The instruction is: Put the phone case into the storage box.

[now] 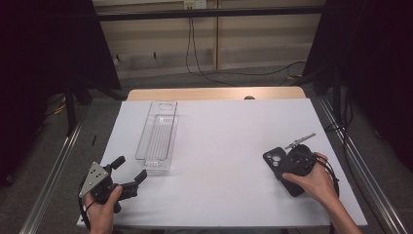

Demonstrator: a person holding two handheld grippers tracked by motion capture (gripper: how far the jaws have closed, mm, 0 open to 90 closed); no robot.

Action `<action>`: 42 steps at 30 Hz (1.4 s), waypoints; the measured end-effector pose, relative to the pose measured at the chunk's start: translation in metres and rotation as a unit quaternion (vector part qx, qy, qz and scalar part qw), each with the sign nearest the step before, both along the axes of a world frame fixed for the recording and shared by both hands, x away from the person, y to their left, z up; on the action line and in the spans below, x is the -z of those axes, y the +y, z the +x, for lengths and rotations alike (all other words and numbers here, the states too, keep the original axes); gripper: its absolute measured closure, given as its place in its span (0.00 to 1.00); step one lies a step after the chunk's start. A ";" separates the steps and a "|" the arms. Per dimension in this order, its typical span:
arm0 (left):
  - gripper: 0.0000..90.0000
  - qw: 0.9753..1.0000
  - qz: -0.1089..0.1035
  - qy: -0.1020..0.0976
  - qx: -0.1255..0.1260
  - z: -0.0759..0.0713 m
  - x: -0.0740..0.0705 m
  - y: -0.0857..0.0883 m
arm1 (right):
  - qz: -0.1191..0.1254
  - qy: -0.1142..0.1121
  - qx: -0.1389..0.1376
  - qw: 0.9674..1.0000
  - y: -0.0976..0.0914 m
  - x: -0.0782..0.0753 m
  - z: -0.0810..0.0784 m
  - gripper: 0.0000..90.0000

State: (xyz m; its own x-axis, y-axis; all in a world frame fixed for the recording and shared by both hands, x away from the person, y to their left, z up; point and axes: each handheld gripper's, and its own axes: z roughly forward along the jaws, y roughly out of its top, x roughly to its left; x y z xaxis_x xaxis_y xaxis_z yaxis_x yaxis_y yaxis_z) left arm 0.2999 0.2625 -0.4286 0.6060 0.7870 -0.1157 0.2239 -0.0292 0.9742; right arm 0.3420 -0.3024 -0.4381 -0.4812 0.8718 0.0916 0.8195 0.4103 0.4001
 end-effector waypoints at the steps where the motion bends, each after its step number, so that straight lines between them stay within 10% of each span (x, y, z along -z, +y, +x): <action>1: 0.04 1.000 -0.001 0.000 0.000 0.000 0.000 0.000 | -0.005 0.001 -0.002 1.000 0.001 0.001 0.000 0.03; 42: 0.04 1.000 0.006 0.006 -0.002 0.000 0.002 0.000 | -0.035 -0.003 -0.023 0.999 0.004 -0.002 -0.001 0.15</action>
State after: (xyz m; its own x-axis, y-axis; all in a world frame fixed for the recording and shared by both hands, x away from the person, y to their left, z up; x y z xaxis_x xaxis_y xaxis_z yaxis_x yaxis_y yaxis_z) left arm 0.3004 0.2620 -0.4307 0.6011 0.7912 -0.1124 0.2350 -0.0406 0.9712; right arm 0.3411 -0.2981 -0.4356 -0.5208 0.8532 0.0287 0.7973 0.4741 0.3736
